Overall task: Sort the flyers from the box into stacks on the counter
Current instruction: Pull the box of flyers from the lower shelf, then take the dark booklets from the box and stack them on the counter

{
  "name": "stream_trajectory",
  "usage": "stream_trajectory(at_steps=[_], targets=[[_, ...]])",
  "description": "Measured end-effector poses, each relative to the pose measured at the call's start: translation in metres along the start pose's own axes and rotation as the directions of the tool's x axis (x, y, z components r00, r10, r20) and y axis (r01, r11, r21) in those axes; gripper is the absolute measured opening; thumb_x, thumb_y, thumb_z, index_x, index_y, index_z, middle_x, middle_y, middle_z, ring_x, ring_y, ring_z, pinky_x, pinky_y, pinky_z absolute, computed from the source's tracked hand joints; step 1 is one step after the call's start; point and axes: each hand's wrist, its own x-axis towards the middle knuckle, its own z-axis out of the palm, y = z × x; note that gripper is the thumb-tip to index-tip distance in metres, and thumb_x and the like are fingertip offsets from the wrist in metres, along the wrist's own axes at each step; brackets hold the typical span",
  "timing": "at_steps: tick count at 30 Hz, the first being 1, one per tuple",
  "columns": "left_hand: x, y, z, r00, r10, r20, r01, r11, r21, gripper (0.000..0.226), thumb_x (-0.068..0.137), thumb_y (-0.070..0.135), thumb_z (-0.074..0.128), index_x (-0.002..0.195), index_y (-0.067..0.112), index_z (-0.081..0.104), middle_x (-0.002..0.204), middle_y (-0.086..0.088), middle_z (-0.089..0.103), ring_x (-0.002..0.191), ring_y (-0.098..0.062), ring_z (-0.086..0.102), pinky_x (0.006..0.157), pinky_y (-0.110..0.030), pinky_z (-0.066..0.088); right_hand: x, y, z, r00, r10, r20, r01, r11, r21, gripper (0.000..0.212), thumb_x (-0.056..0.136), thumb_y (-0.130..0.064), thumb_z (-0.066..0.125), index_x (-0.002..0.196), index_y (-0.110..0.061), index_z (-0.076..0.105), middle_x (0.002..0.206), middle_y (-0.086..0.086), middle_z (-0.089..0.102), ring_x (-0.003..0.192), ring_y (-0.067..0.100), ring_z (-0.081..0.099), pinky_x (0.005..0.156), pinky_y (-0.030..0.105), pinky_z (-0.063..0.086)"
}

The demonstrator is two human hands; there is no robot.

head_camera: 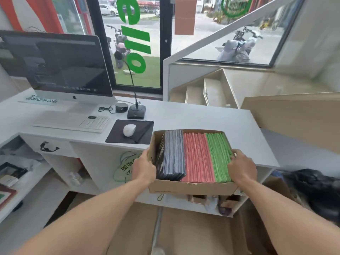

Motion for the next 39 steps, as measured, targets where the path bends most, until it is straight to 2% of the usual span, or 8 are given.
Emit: stream_trajectory(at_steps=[5, 9, 19, 22, 26, 31, 35, 39], targets=[[0.073, 0.038, 0.039, 0.997, 0.059, 0.058, -0.058, 0.998, -0.008, 0.061, 0.095, 0.001, 0.047, 0.149, 0.031, 0.044, 0.113, -0.011, 0.069, 0.098, -0.03, 0.064, 0.085, -0.038, 0.054, 0.07, -0.001, 0.002, 0.999, 0.031, -0.044, -0.031, 0.999, 0.006, 0.045, 0.097, -0.01, 0.043, 0.139, -0.019, 0.054, 0.114, 0.012, 0.071, 0.095, 0.034, 0.062, 0.078, 0.038, 0.048], [0.129, 0.055, 0.06, 0.993, 0.074, 0.09, -0.075, 0.997, 0.006, 0.06, 0.096, 0.003, 0.049, 0.149, 0.031, 0.045, 0.121, -0.011, 0.068, 0.101, -0.029, 0.063, 0.089, -0.039, 0.055, 0.116, -0.011, 0.013, 0.998, 0.049, -0.043, -0.049, 0.999, 0.004, 0.043, 0.099, -0.011, 0.04, 0.139, -0.019, 0.053, 0.106, 0.011, 0.07, 0.082, 0.028, 0.055, 0.075, 0.038, 0.048], [0.207, 0.073, 0.101, 0.994, -0.006, 0.109, -0.004, 0.995, 0.096, 0.058, 0.097, 0.009, 0.049, 0.147, 0.037, 0.043, 0.11, -0.007, 0.069, 0.09, -0.03, 0.065, 0.078, -0.039, 0.057, 0.229, -0.017, 0.064, 0.993, 0.072, 0.088, -0.07, 0.997, -0.026, 0.04, 0.097, -0.009, 0.04, 0.131, -0.02, 0.057, 0.085, 0.003, 0.061, 0.079, 0.029, 0.061, 0.072, 0.04, 0.054], [0.22, 0.087, 0.109, 0.995, -0.055, 0.083, 0.045, 0.991, 0.125, 0.061, 0.094, 0.008, 0.049, 0.148, 0.036, 0.042, 0.105, -0.007, 0.066, 0.09, -0.032, 0.064, 0.078, -0.041, 0.057, 0.278, -0.024, 0.07, 0.992, 0.008, 0.123, -0.004, 0.999, -0.035, 0.04, 0.096, -0.01, 0.041, 0.13, -0.022, 0.058, 0.09, 0.007, 0.065, 0.083, 0.031, 0.06, 0.073, 0.039, 0.052], [0.221, 0.1, 0.115, 0.988, -0.104, 0.11, 0.086, 0.984, 0.158, 0.072, 0.09, 0.009, 0.047, 0.155, 0.034, 0.028, 0.103, -0.006, 0.062, 0.09, -0.03, 0.061, 0.074, -0.037, 0.052, 0.344, -0.039, 0.075, 0.976, -0.105, 0.192, 0.12, 0.991, -0.066, 0.041, 0.097, -0.011, 0.043, 0.133, -0.023, 0.058, 0.114, 0.013, 0.069, 0.103, 0.036, 0.062, 0.081, 0.039, 0.048], [0.254, 0.115, 0.103, 0.998, -0.064, -0.013, 0.064, 0.915, 0.398, 0.074, 0.099, 0.04, 0.043, 0.161, 0.029, 0.005, 0.12, -0.009, 0.067, 0.105, -0.035, 0.063, 0.089, -0.044, 0.051, 0.405, -0.065, 0.088, 0.943, -0.205, 0.262, 0.233, 0.969, -0.081, 0.047, 0.094, -0.008, 0.045, 0.129, -0.033, 0.064, 0.12, 0.01, 0.07, 0.106, 0.036, 0.062, 0.086, 0.039, 0.049], [0.277, 0.123, 0.095, 0.99, -0.129, -0.05, 0.137, 0.963, 0.232, 0.064, 0.103, 0.038, 0.049, 0.159, 0.02, 0.023, 0.153, -0.006, 0.045, 0.138, -0.03, 0.046, 0.108, -0.046, 0.041, 0.435, -0.089, 0.105, 0.926, -0.217, 0.309, 0.239, 0.97, -0.035, 0.062, 0.093, -0.004, 0.039, 0.134, -0.045, 0.06, 0.123, 0.005, 0.069, 0.106, 0.032, 0.063, 0.084, 0.036, 0.049], [0.293, 0.135, 0.101, 0.989, -0.075, -0.128, 0.088, 0.991, 0.104, 0.038, 0.103, 0.022, 0.051, 0.14, 0.018, 0.054, 0.147, -0.002, 0.051, 0.134, -0.024, 0.048, 0.109, -0.039, 0.038, 0.448, -0.095, 0.119, 0.921, -0.235, 0.312, 0.25, 0.968, -0.007, 0.061, 0.095, -0.009, 0.036, 0.136, -0.047, 0.058, 0.123, 0.003, 0.07, 0.102, 0.03, 0.064, 0.08, 0.035, 0.048]])
